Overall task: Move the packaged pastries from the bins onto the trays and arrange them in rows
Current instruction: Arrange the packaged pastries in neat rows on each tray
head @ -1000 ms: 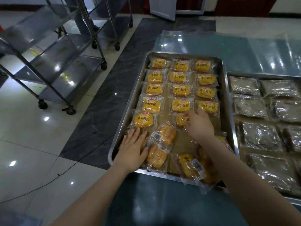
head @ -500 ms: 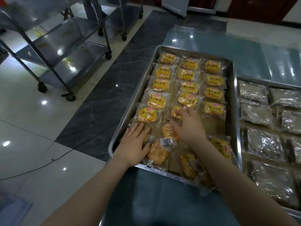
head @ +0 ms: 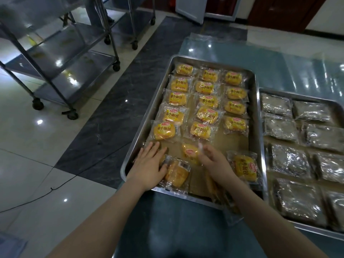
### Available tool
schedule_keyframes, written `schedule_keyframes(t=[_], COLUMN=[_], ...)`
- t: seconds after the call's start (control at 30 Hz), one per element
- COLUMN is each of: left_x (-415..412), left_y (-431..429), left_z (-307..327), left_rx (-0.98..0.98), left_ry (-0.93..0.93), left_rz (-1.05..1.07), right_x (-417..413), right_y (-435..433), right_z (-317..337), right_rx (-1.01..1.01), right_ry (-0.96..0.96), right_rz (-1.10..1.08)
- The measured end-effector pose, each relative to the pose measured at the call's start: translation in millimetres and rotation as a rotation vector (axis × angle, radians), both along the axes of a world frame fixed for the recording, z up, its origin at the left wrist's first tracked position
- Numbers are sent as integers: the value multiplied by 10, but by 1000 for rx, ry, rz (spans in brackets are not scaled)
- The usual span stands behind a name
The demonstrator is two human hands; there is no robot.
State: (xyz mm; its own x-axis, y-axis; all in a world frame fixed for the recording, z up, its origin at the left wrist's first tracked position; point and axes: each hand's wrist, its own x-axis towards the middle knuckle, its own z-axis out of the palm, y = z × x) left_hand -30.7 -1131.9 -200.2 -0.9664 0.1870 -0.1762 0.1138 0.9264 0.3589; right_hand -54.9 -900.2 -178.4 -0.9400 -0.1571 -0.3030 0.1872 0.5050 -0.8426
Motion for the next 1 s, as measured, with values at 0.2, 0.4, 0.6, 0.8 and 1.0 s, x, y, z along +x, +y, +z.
schedule_keyframes(t=[0.2,0.4,0.6,0.8,1.0], left_x=[3,13,25,78,100], left_y=[-2,9,28,34,46], left_z=[20,61,94,102,150], left_rx=[38,33,22,-13,3], left_ry=[16,14,28,109,129], left_rz=[7,5,-1,-48,-51], right_x=[8,-54,-57,-75,32], right_y=[149,170,160,94,198], right_z=[-11,-129,-178,-123,70], right_rx=[-160,62,135,197,431], right_ry=[-38,71,77,123,467], right_rz=[-305,-317,-363,-148,-199])
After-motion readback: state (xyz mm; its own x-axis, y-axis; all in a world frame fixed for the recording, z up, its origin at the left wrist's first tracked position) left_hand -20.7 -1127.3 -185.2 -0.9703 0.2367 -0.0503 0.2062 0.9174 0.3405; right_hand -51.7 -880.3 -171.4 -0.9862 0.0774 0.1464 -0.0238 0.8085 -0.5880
